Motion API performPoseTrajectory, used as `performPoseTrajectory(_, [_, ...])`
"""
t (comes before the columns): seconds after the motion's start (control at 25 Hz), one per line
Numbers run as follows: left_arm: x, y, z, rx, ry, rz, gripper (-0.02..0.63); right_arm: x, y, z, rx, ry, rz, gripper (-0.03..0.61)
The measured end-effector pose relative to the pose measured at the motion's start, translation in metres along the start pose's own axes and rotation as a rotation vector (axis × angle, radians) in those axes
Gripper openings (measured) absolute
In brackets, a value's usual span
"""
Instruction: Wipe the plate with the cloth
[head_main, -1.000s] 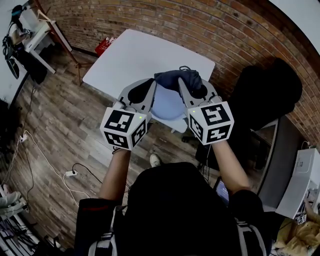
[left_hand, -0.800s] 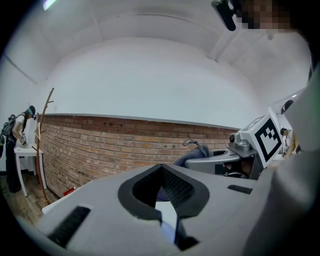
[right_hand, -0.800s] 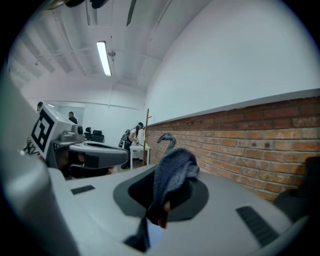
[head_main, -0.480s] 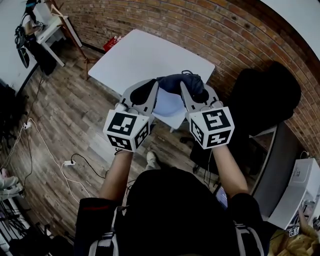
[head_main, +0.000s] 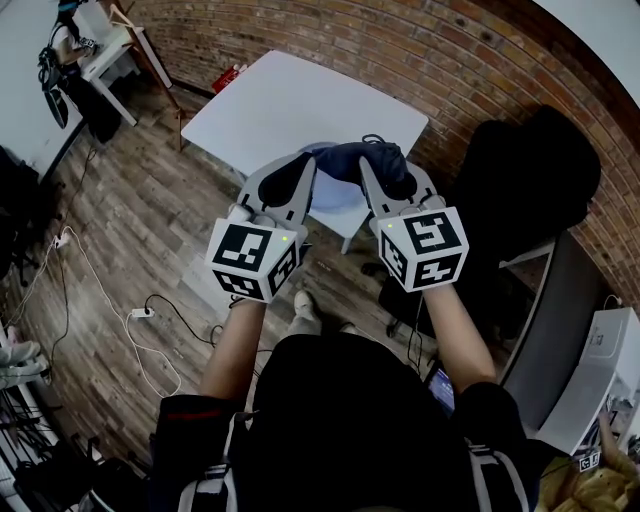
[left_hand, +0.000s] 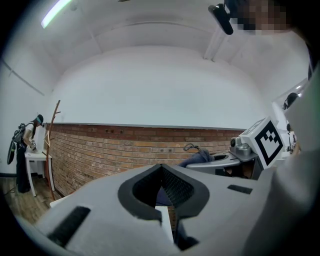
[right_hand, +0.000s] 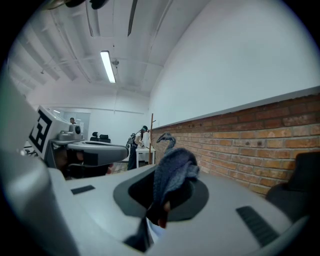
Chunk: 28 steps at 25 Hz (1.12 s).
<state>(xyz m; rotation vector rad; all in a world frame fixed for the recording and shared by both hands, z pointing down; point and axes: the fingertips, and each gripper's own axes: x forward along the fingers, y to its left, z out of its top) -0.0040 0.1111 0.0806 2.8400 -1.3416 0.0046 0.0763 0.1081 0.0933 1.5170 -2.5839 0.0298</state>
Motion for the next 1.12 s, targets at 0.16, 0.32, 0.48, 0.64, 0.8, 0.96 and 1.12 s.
performPoseTrajectory(0.16, [-0.008, -0.013, -0.002, 0.005, 0.005, 0.006, 0.020, -0.015, 0.001, -0.007, -0.014, 0.010, 0.003, 0.041])
performPoseTrajectory(0.32, [-0.016, -0.020, -0.001, 0.012, 0.007, 0.010, 0.020, -0.024, 0.006, -0.006, -0.011, 0.007, 0.005, 0.041])
performPoseTrajectory(0.48, [-0.022, -0.031, -0.005, 0.022, 0.011, 0.008, 0.020, -0.035, 0.011, -0.011, -0.009, 0.001, 0.008, 0.041])
performPoseTrajectory(0.64, [-0.025, -0.038, -0.005, 0.026, 0.010, 0.012, 0.020, -0.041, 0.011, -0.013, -0.011, -0.002, 0.013, 0.041])
performPoseTrajectory(0.8, [-0.025, -0.038, -0.008, 0.027, 0.011, 0.019, 0.020, -0.042, 0.009, -0.014, -0.012, -0.005, 0.014, 0.041])
performPoseTrajectory(0.96, [-0.031, -0.038, -0.009, 0.028, 0.012, 0.025, 0.020, -0.043, 0.015, -0.014, -0.013, -0.009, 0.021, 0.041])
performPoseTrajectory(1.12, [-0.031, -0.037, -0.009, 0.032, 0.013, 0.025, 0.020, -0.041, 0.016, -0.015, -0.012, -0.008, 0.029, 0.041])
